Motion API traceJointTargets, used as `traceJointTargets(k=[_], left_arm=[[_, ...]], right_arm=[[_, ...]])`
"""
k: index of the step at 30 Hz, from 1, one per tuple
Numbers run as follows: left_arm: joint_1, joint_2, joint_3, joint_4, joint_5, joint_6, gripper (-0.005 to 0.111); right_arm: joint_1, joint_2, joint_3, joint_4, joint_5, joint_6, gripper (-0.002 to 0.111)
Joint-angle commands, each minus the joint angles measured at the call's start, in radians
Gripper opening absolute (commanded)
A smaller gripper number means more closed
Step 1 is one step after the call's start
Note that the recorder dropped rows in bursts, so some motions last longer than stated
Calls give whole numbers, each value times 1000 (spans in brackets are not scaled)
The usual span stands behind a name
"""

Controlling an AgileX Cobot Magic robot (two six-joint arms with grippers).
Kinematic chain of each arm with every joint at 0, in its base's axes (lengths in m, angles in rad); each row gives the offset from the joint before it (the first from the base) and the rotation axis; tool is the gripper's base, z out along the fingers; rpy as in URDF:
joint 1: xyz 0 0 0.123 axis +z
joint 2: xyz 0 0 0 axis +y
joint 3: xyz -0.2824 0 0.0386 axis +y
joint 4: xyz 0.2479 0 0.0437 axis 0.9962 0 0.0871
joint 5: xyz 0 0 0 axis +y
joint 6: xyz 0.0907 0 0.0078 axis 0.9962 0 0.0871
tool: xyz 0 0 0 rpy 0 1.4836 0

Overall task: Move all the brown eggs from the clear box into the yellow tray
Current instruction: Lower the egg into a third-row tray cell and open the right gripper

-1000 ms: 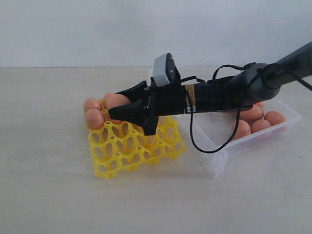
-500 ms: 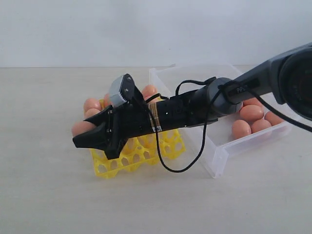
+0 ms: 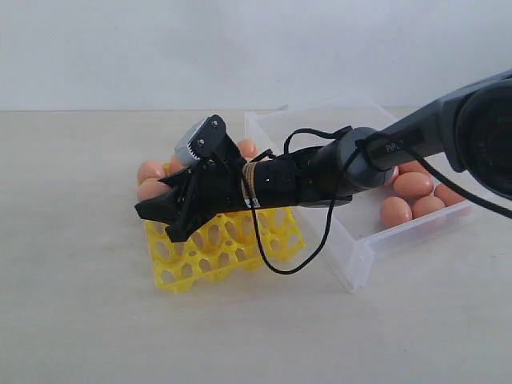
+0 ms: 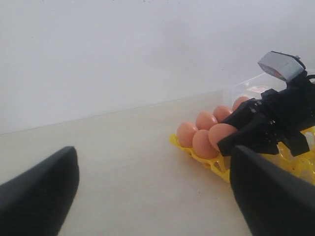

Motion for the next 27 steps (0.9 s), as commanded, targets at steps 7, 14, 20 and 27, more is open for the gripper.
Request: traceJointTargets(k=[7,14,20,27], left_arm=[[-7,-4,4,-7,0,-8,78],[-7,-4,4,-7,0,-8,78],[-7,-4,4,-7,0,-8,78],[-7,-4,4,-7,0,-8,78]], right_arm=[[32,-3,-5,8,88,124,0],[47,-3,-5,32,145,146,0],[47,-3,-5,-6,182,171,21],[47,-3,-5,-6,188,156,54]])
